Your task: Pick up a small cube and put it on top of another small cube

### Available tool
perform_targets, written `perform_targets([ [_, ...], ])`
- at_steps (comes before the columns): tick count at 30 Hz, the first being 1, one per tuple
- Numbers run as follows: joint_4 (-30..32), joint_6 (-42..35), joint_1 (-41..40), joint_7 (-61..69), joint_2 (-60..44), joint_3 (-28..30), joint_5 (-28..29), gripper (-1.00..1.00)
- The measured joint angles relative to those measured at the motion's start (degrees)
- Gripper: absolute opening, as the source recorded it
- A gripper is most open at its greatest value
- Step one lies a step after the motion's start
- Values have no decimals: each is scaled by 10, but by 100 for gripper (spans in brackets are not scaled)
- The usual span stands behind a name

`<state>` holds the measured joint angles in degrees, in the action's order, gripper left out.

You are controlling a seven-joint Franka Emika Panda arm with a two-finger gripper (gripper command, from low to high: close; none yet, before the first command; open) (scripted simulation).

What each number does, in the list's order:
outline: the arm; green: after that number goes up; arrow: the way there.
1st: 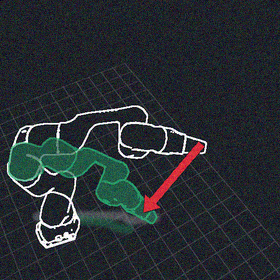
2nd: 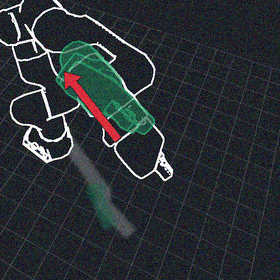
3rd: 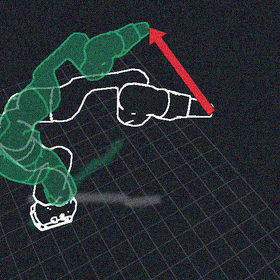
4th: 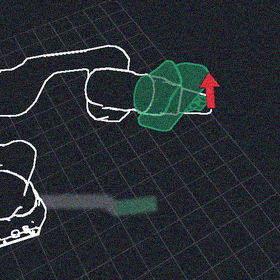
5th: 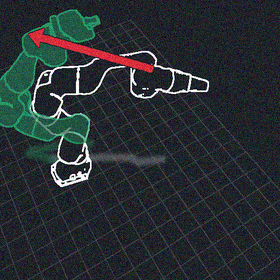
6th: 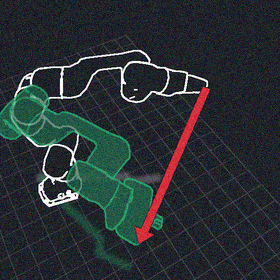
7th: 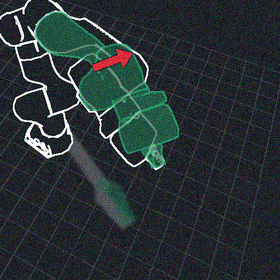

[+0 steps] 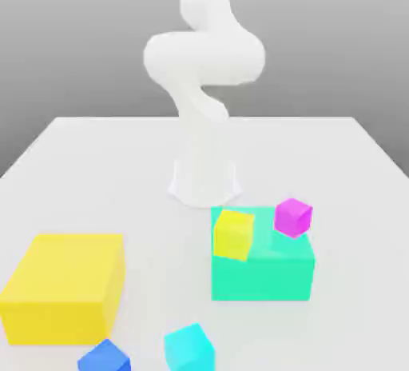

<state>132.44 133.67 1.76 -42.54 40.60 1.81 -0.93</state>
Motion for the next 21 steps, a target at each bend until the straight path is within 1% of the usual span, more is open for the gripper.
perform_targets([
  [11,29,83,59,155,-233,64,-53,0],
  [17,45,128,71,235,-357,76,-78,0],
  [21,56,159,69,279,-439,76,-81,0],
])
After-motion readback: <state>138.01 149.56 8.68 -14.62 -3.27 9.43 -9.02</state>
